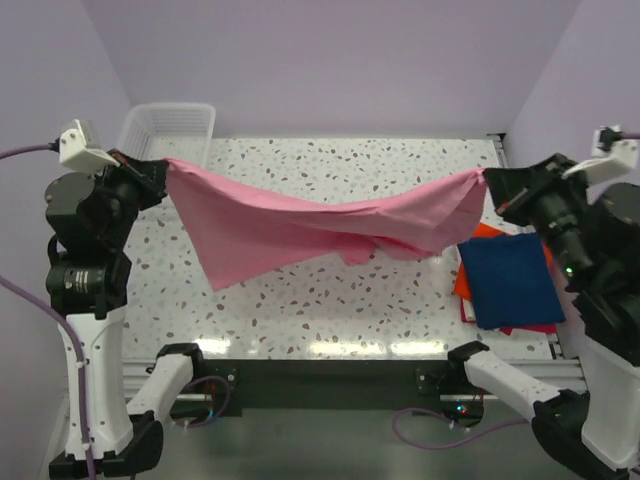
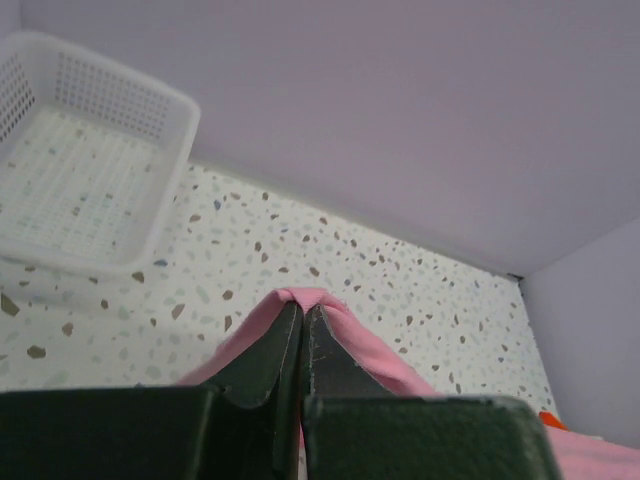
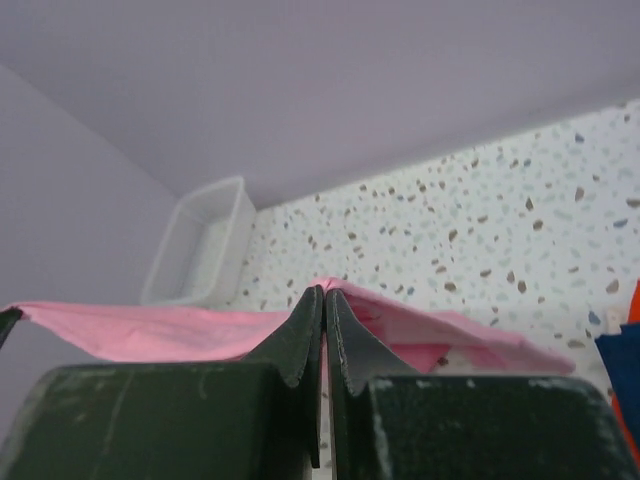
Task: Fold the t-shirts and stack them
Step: Flatten the tshirt out
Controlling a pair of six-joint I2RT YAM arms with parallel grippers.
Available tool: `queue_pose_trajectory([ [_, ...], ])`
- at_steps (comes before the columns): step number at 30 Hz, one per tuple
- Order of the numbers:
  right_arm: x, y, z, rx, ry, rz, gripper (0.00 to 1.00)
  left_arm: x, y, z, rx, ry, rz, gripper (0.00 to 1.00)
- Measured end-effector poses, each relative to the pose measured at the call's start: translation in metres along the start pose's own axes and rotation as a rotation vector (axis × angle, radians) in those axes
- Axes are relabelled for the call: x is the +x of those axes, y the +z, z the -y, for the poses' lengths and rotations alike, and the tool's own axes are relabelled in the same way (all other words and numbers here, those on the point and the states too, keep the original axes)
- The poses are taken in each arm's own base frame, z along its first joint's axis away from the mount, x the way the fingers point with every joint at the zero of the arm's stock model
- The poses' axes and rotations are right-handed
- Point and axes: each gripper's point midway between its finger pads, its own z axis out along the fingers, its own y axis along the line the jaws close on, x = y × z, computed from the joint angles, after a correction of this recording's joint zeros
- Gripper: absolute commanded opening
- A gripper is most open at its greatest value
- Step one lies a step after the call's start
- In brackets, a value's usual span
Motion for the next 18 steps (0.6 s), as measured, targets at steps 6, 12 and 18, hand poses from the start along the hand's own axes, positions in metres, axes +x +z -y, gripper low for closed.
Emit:
queue_pose_trajectory([
  [6, -0.079, -0.062, -0.027, -0.103, 0.014, 0.226, 0.0, -0.065, -0.041, 0.045, 0.12, 0.008, 0.169, 0.0],
  [12, -0.088, -0.022, -0.036, -0.081, -0.033, 0.245, 0.0, -0.071, -0.01, 0.054, 0.157, -0.021, 0.154, 0.0],
  [18, -0.046, 0.131, -0.035, 0.0, -0.102, 0.101, 0.0, -0.038, 0.102, 0.035, 0.142, -0.056, 0.037, 0.0],
])
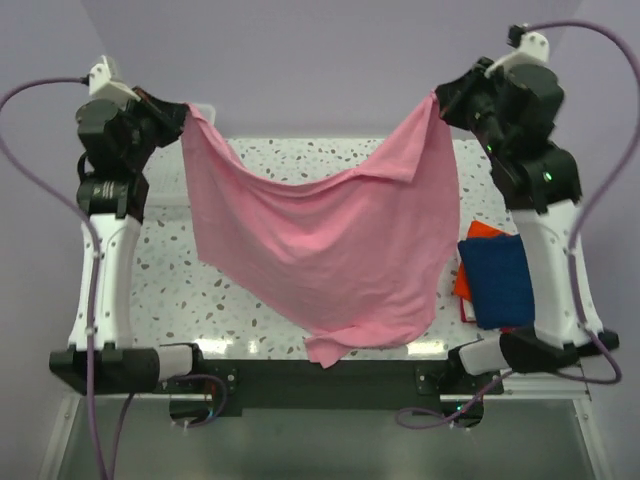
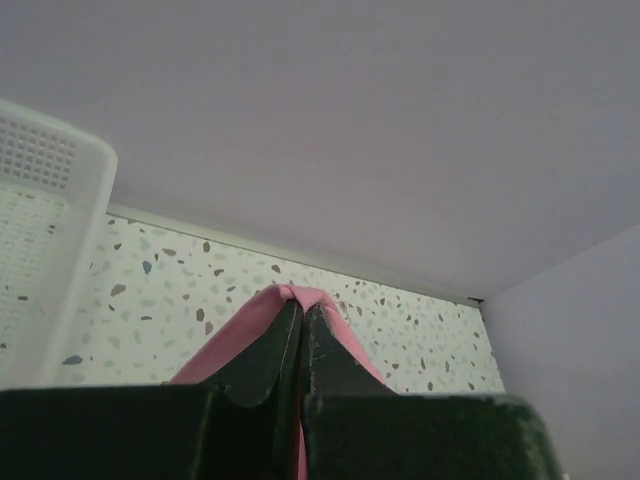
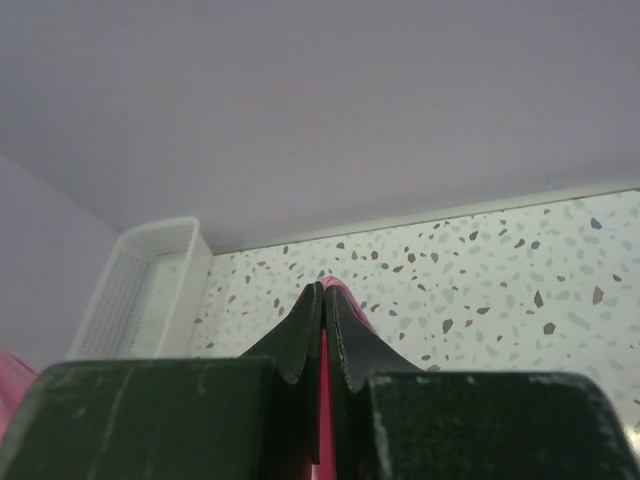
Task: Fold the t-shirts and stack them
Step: Flatten the tshirt out
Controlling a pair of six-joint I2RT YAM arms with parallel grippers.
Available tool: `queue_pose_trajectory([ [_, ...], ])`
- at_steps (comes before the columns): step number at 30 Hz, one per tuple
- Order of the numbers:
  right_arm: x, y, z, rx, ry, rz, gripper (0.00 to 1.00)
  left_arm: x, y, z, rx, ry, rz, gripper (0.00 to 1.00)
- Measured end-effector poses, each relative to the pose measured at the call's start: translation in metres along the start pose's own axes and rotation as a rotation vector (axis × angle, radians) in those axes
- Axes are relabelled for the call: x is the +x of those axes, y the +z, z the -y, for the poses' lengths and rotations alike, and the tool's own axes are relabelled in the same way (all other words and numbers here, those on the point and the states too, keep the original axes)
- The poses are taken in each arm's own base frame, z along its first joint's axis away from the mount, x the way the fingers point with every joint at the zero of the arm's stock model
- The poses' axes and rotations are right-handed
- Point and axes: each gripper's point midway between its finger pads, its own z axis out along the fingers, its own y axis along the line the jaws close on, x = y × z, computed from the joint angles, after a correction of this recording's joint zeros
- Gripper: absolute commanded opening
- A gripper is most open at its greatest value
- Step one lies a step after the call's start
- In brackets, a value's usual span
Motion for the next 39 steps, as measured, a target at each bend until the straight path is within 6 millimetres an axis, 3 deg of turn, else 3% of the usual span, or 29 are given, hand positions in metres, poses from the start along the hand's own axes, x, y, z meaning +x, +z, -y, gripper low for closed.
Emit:
queue_pose_trajectory([
  [5, 0.077, 0.144, 0.027, 0.038, -0.002, -0.166, 0.0, 0.056, 0.107, -0.046, -0.013, -0.059, -0.137, 0.0],
  [8, 0.09, 0.195, 0.037, 0.037, 0.003, -0.175, 0.0, 0.069, 0.169, -0.056, 0.026, -0.091, -0.187, 0.0],
  [10, 0.083, 0.214, 0.035, 0.013, 0.007, -0.139, 0.0, 0.061, 0.21, -0.052, 0.083, -0.098, -0.17, 0.0],
  [13, 0.051, 0.218, 0.025, -0.028, 0.014, -0.035, 0.0, 0.037, 0.241, -0.039, 0.156, -0.101, -0.108, 0.0],
  [14, 0.036, 0.216, 0.02, -0.044, 0.017, 0.009, 0.0, 0.026, 0.242, -0.034, 0.184, -0.104, -0.081, 0.0],
  [18, -0.035, 0.181, 0.006, -0.105, 0.026, 0.201, 0.0, -0.028, 0.229, -0.019, 0.273, -0.104, 0.049, 0.0],
  [20, -0.058, 0.154, 0.003, -0.122, 0.027, 0.262, 0.0, -0.052, 0.218, -0.019, 0.288, -0.083, 0.106, 0.0],
  [23, -0.074, 0.118, 0.001, -0.139, 0.033, 0.312, 0.0, -0.075, 0.198, -0.02, 0.3, -0.058, 0.159, 0.0],
  [25, -0.069, 0.098, 0.002, -0.148, 0.044, 0.321, 0.0, -0.07, 0.186, -0.021, 0.297, -0.059, 0.15, 0.0],
  [28, -0.03, 0.087, 0.019, -0.123, 0.064, 0.253, 0.0, -0.03, 0.168, -0.034, 0.259, -0.09, 0.078, 0.0],
  [31, 0.043, 0.086, 0.051, -0.052, 0.092, 0.106, 0.0, 0.033, 0.149, -0.063, 0.182, -0.145, -0.028, 0.0],
  [34, 0.136, 0.077, 0.092, 0.042, 0.129, -0.09, 0.0, 0.111, 0.125, -0.107, 0.063, -0.218, -0.159, 0.0],
  [37, 0.225, 0.045, 0.129, 0.139, 0.166, -0.298, 0.0, 0.196, 0.085, -0.155, -0.092, -0.3, -0.3, 0.0],
  [39, 0.263, 0.018, 0.144, 0.181, 0.186, -0.393, 0.0, 0.241, 0.054, -0.177, -0.186, -0.343, -0.38, 0.0],
])
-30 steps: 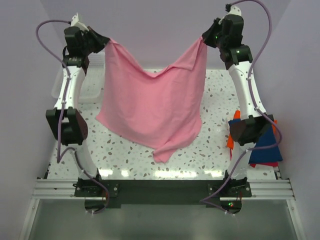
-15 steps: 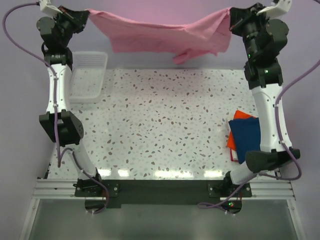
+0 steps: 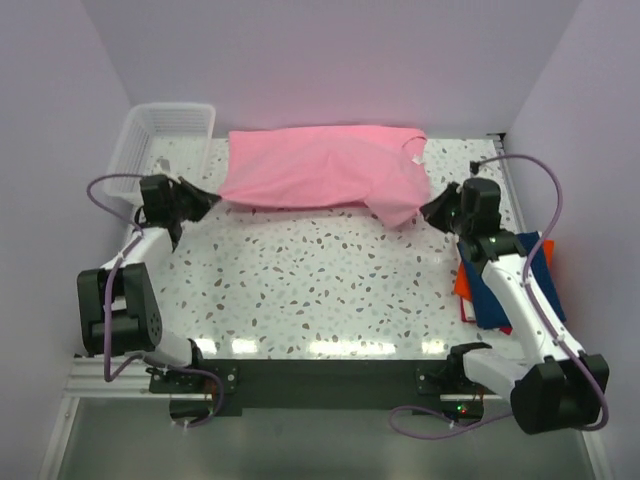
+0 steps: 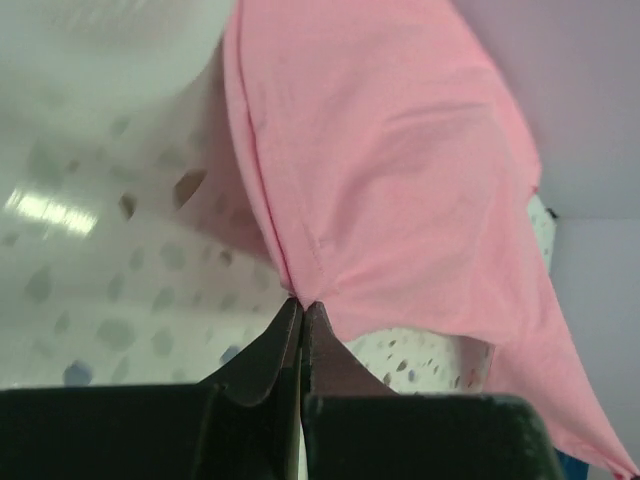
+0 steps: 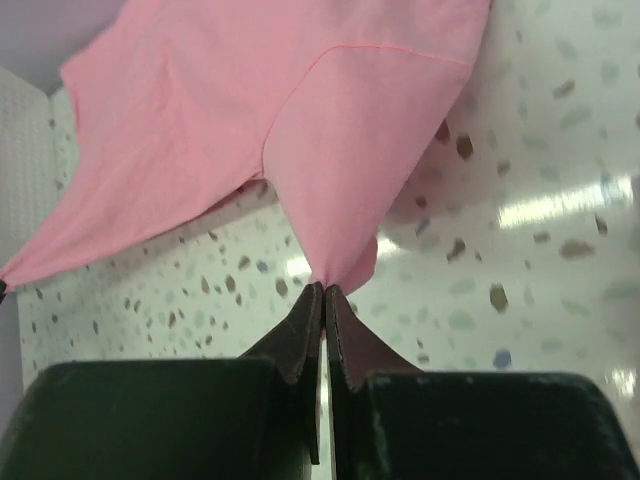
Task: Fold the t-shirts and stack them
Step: Flatten the tshirt out, then fold the tshirt
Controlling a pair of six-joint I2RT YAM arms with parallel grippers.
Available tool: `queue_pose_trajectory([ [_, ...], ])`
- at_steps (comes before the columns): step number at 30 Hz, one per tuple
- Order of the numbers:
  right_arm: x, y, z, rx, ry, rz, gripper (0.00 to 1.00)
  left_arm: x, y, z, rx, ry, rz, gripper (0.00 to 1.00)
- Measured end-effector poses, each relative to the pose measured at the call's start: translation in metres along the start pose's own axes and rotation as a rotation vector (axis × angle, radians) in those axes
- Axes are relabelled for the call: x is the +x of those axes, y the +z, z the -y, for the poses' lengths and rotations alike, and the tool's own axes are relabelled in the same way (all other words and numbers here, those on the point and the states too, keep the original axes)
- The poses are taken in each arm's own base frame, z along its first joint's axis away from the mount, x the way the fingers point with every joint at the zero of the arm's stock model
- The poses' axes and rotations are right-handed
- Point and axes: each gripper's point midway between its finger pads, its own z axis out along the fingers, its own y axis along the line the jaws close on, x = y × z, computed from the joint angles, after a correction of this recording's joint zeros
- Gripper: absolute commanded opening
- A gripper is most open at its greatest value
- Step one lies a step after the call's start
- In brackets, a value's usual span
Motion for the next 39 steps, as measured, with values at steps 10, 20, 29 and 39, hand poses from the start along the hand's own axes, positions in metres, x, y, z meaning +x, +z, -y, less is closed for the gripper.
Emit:
queue_pose_trajectory([
  [10, 0.115, -0.052, 0.069, 0.116, 0.059, -0.241, 0.0, 0.095, -0.071, -0.098, -0.329, -0.086, -0.076, 0.0],
  [20, 0.127, -0.096, 0.076, 0.109, 0.077, -0.228, 0.0, 0.092, -0.108, -0.116, -0.464, -0.056, 0.011, 0.07],
  [29, 0.128, -0.068, 0.079, 0.2, 0.076, -0.338, 0.0, 0.092, -0.084, -0.128, -0.53, -0.046, -0.095, 0.05],
  [39, 0.087, 0.002, 0.058, 0.231, 0.051, -0.331, 0.0, 0.058, -0.036, -0.103, -0.486, -0.035, -0.112, 0.05],
])
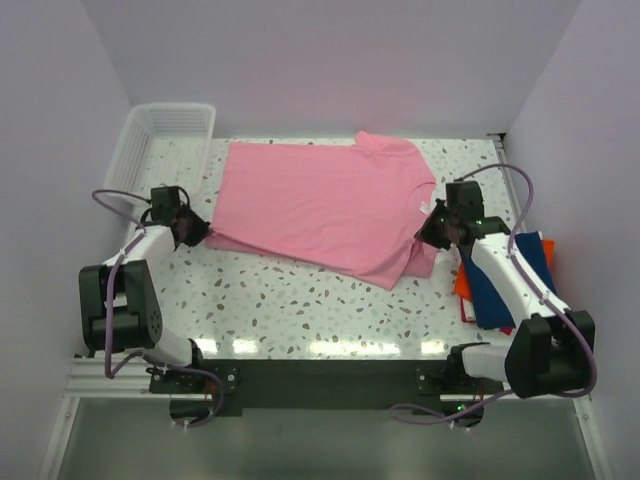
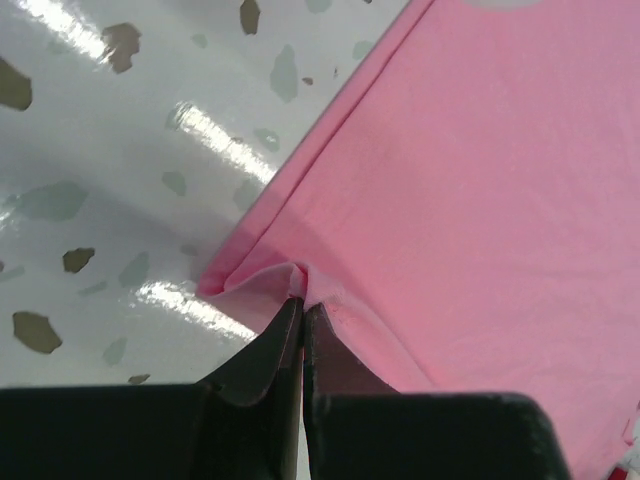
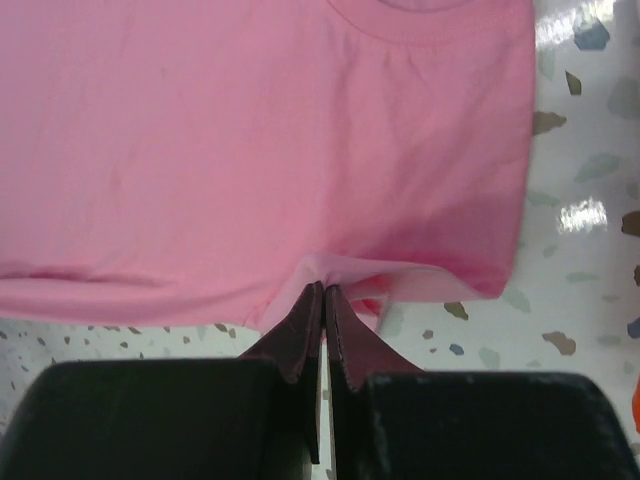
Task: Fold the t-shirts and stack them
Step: Fold the tshirt
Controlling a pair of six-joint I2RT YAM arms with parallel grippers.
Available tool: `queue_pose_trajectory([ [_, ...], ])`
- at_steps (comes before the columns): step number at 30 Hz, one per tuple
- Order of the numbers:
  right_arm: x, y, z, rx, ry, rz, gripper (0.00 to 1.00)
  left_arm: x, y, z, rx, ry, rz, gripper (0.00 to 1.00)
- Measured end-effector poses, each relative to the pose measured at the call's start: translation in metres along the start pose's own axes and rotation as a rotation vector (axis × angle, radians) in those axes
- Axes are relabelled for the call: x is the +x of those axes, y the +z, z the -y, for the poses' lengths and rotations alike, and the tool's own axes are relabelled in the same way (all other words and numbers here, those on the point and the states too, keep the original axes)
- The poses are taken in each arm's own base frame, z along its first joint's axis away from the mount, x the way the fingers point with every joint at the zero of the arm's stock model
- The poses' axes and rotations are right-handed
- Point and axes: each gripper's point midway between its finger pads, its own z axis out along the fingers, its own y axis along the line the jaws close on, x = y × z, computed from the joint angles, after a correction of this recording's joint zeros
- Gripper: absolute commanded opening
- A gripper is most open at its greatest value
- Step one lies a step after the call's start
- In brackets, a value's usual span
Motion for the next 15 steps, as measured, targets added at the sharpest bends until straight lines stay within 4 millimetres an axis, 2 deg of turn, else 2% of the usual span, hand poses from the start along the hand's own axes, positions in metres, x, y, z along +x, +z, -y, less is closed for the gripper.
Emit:
queue_pose_trajectory([
  [3, -0.017, 0.015, -0.012, 0.0, -0.004, 0.004, 0.0, -0.008, 0.013, 0.011, 0.01, 0.004, -0.011, 0.05],
  [8, -0.039, 0.031, -0.027, -0.007, -0.011, 0.018, 0.0, -0.011, 0.03, 0.015, 0.0, 0.004, -0.037, 0.03],
  [15, -0.062, 0.048, -0.035, 0.006, -0.006, 0.038, 0.0, -0.022, 0.038, 0.025, 0.007, 0.004, -0.034, 0.02],
])
